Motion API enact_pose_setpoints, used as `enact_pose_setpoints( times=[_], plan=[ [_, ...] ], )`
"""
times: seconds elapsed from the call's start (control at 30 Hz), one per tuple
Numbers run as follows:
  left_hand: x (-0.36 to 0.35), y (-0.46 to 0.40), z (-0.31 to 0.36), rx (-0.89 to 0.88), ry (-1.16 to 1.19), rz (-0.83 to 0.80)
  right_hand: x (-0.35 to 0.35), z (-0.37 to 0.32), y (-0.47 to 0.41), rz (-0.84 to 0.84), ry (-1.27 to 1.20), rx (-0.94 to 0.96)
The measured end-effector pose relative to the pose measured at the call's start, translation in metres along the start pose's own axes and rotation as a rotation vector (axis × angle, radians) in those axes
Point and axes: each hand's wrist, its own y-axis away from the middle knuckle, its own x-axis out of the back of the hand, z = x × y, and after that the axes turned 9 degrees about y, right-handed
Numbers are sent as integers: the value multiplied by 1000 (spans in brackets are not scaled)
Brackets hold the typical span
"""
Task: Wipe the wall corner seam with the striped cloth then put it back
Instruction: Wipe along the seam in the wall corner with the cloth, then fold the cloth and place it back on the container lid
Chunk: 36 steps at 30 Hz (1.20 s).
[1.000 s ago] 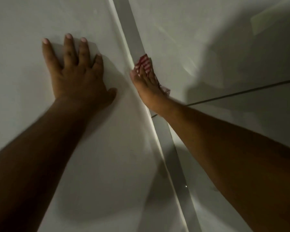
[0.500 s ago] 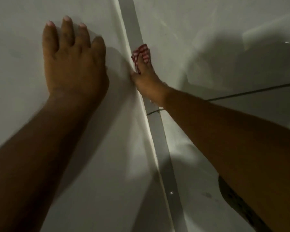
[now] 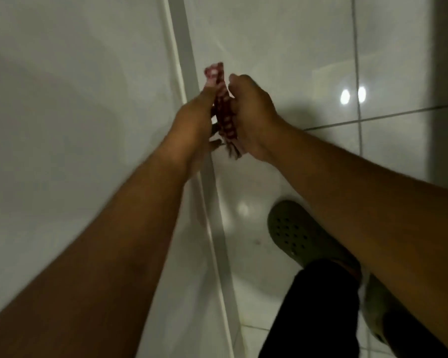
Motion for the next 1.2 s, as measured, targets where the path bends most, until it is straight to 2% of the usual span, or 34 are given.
enact_pose_setpoints(
  times=[0.07,0.2,0.23,0.3,0.37,0.4,0.5,0.63,0.8,1.0,1.2],
  plan=[
    [-14,27,4,-38,61,38,6,-17,33,-52,-183,-106],
    [-25,81,22,-68,155,100,9,-64,102,-92,-226,-168],
    [-26,92,31,-71,187,113,8,-76,117,-72,-169,-149],
    [-23,114,50,-60,246,122,12,-102,142,44,123,-64],
    [-21,131,72,-31,328,87,24,-131,162,217,419,14],
    [-20,139,86,-13,377,42,29,-147,169,247,486,33],
    [-19,161,128,21,457,-144,30,-192,191,180,545,46],
    [-19,176,182,18,399,-279,17,-240,201,251,454,64],
    [-24,174,226,-5,207,-418,19,-277,202,350,378,116],
    [-40,133,265,-12,119,-314,37,-304,167,219,387,109],
    [-65,74,332,-30,47,-306,62,-366,104,213,439,78]
  ],
)
